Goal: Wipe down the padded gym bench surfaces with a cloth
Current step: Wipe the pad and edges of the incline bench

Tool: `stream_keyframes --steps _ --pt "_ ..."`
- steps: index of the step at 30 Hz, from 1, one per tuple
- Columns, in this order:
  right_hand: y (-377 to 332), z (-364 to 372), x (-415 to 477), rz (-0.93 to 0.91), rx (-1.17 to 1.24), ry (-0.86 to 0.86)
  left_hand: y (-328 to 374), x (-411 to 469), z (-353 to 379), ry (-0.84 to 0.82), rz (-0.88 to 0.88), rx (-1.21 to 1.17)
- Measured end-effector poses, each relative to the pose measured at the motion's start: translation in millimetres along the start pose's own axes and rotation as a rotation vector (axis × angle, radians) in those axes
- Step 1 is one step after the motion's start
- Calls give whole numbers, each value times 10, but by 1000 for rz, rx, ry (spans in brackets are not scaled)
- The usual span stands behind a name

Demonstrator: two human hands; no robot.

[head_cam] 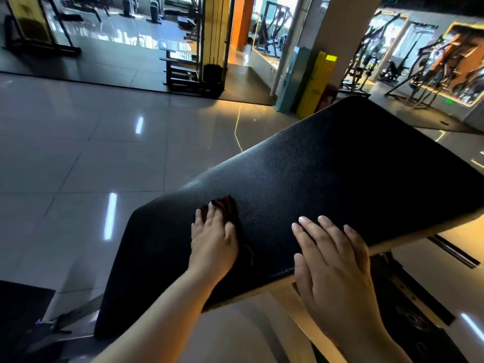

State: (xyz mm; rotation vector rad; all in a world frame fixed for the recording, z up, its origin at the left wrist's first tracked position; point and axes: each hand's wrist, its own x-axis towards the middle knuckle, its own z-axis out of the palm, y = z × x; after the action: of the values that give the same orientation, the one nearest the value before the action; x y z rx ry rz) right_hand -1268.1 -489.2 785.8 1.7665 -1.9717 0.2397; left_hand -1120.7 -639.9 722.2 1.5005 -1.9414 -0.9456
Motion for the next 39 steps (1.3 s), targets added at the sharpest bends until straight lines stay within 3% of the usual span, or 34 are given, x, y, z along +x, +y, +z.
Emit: stream_keyframes --steps 2,8,10,13,15,18,22,26,30,36,39 --pt "-27 29 3 24 17 14 266 108 67 6 64 79" --pt "108 15 3 -27 162 143 514 -332 127 -44 670 74" --pt "214 -28 3 -78 140 144 280 -332 48 -71 637 77" --pt "417 -108 22 -79 60 157 89 -119 -49 -59 305 16" --pt "555 -181 49 -36 38 171 197 -83 -11 -13 175 41" --pt "701 -261 112 18 109 189 641 -406 157 43 283 71" --pt "881 -302 103 -90 93 196 857 -848 319 144 536 210" --pt "1191 -361 12 -179 151 201 573 -759 335 296 354 195" --pt "1241 -352 -40 -232 132 139 783 -873 533 414 224 87" --pt "1322 -366 -27 -317 119 161 1377 -1178 944 524 479 200" --pt "1498 -399 -2 -256 194 208 1069 -1075 938 543 541 377"
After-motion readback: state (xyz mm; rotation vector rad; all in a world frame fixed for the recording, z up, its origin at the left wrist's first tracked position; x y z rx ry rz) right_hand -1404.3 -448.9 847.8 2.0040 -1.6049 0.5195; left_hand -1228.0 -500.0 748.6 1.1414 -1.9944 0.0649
